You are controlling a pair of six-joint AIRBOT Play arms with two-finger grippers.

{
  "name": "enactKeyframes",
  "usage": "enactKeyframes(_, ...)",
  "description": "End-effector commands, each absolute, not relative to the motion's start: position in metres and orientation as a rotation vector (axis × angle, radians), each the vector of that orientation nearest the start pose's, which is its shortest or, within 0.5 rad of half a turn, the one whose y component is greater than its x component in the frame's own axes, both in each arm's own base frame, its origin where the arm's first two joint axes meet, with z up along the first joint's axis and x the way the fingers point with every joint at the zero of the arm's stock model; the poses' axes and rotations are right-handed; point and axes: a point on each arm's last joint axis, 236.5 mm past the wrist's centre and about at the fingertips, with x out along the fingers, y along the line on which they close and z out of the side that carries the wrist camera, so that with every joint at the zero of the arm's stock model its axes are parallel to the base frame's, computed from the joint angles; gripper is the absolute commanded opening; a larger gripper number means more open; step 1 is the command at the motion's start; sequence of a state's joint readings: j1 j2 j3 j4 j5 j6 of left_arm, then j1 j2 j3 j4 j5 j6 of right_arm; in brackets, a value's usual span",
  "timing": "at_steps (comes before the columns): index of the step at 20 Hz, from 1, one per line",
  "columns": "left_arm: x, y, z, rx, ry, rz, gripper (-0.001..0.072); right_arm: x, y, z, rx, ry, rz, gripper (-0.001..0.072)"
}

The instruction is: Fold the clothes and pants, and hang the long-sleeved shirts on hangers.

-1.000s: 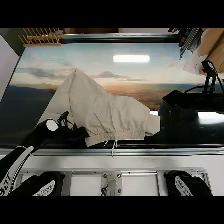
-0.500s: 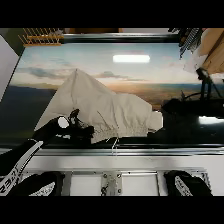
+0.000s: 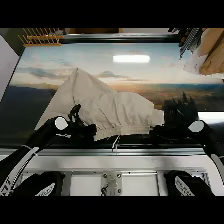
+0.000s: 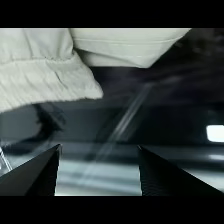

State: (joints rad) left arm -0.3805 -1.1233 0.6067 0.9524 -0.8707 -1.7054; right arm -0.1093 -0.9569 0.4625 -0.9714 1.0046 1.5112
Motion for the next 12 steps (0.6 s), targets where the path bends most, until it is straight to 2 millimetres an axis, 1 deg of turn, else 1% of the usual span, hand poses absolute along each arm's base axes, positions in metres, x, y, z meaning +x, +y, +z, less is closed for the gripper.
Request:
enactKeyframes(1, 0.228, -0.216, -0.074, -0.480, 1.489, -0.361, 0.0011, 0.267, 0.096, -0.103, 0.748, 1.281, 0.055, 0.0505)
enactKeyframes(3, 0.227, -0.218, -0.074, -0.477, 1.491, -0.365, 0.0011, 0.279, 0.104, -0.108, 0.740, 1.238, 0.050, 0.0506)
enactKeyframes(5, 0.226, -0.217, -0.074, -0.475, 1.497, -0.366, 0.0011, 0.285, 0.109, -0.112, 0.719, 1.218, 0.050, 0.0506)
enactKeyframes(10, 0.224, -0.217, -0.074, -0.473, 1.506, -0.368, 0.0011, 0.285, 0.109, -0.121, 0.715, 1.237, 0.037, 0.0505)
enactKeyframes(12, 0.223, -0.217, -0.074, -0.472, 1.510, -0.368, 0.0011, 0.288, 0.107, -0.122, 0.722, 1.224, 0.020, 0.0503)
